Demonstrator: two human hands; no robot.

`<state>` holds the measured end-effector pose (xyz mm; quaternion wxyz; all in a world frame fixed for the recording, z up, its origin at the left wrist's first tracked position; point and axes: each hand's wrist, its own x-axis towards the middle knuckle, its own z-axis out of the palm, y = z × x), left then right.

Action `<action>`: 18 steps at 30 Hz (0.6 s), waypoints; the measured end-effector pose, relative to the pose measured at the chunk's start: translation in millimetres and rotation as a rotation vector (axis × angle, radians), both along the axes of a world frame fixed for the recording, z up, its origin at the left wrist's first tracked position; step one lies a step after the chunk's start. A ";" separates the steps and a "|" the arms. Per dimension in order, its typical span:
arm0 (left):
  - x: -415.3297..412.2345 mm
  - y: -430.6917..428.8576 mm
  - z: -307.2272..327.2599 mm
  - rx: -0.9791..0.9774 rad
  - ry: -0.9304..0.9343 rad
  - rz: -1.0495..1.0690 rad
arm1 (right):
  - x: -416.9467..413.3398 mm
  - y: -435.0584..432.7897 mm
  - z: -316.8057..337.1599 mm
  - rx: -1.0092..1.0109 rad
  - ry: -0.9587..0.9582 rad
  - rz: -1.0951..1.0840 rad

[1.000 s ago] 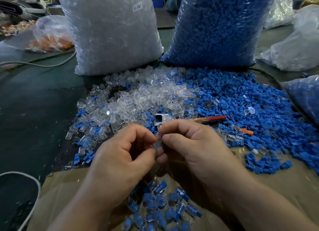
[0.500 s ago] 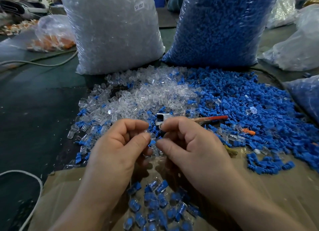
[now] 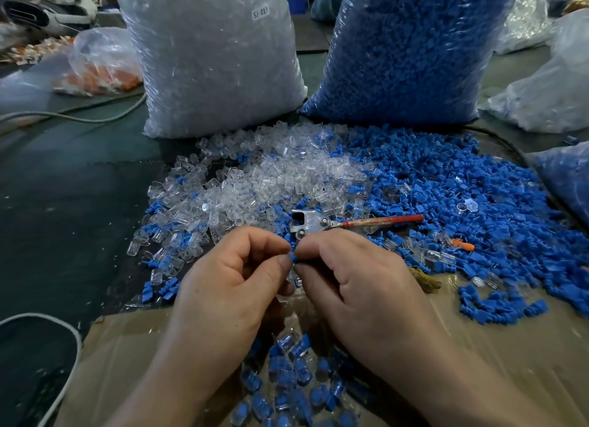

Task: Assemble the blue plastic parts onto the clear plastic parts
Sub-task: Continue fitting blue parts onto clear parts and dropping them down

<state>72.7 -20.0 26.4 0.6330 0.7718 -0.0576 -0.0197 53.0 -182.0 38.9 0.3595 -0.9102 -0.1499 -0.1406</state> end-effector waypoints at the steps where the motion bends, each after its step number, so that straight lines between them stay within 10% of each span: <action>1: -0.3 0.4 0.7 -0.032 0.011 -0.015 | -0.4 0.3 0.8 -0.016 -0.017 0.005; 13: 1.6 4.0 -1.0 -0.046 0.060 0.024 | -1.1 -1.0 5.9 -0.232 -0.046 0.015; 18: 5.0 10.3 -0.7 -0.088 0.098 0.067 | 18.4 -31.9 -1.8 -0.573 0.236 -0.264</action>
